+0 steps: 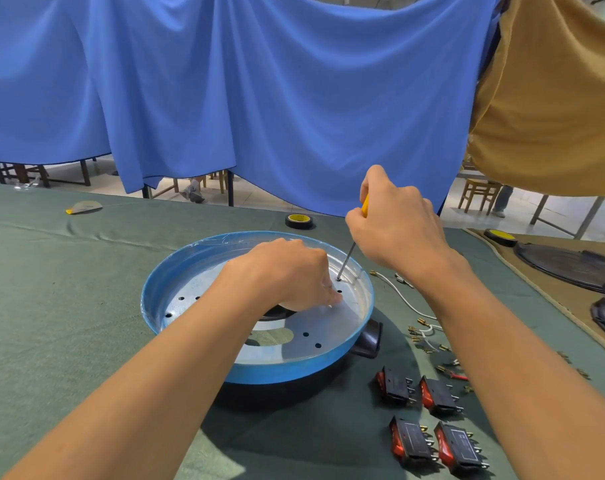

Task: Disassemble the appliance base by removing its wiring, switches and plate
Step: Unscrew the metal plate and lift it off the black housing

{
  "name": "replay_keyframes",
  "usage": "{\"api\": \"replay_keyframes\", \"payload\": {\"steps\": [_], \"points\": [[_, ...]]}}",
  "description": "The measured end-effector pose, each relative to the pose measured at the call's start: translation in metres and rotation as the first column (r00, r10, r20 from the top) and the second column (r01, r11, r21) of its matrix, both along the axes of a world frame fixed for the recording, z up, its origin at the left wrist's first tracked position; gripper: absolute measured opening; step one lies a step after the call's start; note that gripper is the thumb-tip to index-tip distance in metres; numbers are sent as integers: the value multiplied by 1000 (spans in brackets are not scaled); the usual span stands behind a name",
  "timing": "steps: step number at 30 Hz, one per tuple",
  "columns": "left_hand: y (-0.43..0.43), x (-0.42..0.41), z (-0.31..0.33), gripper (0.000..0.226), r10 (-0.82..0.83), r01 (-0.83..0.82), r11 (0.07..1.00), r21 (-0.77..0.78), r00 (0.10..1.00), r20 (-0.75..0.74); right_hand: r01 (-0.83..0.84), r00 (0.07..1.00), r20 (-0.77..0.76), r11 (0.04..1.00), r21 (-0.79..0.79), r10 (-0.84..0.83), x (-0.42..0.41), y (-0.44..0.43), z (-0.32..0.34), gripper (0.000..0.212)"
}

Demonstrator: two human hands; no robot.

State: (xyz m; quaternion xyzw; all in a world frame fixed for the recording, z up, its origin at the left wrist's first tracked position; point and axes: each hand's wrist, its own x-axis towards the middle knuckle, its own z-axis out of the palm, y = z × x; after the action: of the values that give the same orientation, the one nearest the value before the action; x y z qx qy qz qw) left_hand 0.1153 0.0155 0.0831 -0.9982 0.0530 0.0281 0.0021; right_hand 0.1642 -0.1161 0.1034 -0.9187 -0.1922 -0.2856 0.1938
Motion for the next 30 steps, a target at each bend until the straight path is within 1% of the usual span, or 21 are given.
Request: {"api": "replay_keyframes", "payload": {"steps": [3,7,10,11,13,15,18,22,25,29,30], "points": [[0,1,0,47,-4,4,1000,-7,1000,-3,-5,1000,-26,1000,5,6,-1,1,1,19],[1,1,-1,47,-10,10,1000,-9,1000,-3,23,999,31,1000,-14,-23,0,0,-1,28],[0,1,-2,47,-12,12,1000,-4,1000,-7,-24,1000,11,1000,2,24,1,0,-1,17],[0,1,-2,48,-12,12,1000,-3,1000,-3,-35,999,-6,999,12,35,0,0,0,17],[0,1,-1,48,-8,8,1000,0,1000,4,-34,999,-21,999,23,34,0,1,1,21],[0,1,-1,47,-6,6,1000,-1,1000,6,-15,1000,-3,1000,17,15,-1,3,0,22],[1,1,-1,46,-5,5,1000,-3,1000,11,12,1000,9,1000,-4,-12,-1,1,-1,33],[1,1,-2,47,-10,10,1000,2,1000,10,-18,998,-64,999,46,21,1,-1,3,18],[0,1,-1,48,-6,6,1000,5,1000,11,1,996,-89,998,55,4,0,-1,5,21],[0,0,0,46,-3,3,1000,-7,1000,7,35,998,-45,999,20,-34,2,-3,4,33],[0,0,0,46,-7,7,1000,-8,1000,4,20,998,-54,1000,21,-19,3,-3,5,31]]}}
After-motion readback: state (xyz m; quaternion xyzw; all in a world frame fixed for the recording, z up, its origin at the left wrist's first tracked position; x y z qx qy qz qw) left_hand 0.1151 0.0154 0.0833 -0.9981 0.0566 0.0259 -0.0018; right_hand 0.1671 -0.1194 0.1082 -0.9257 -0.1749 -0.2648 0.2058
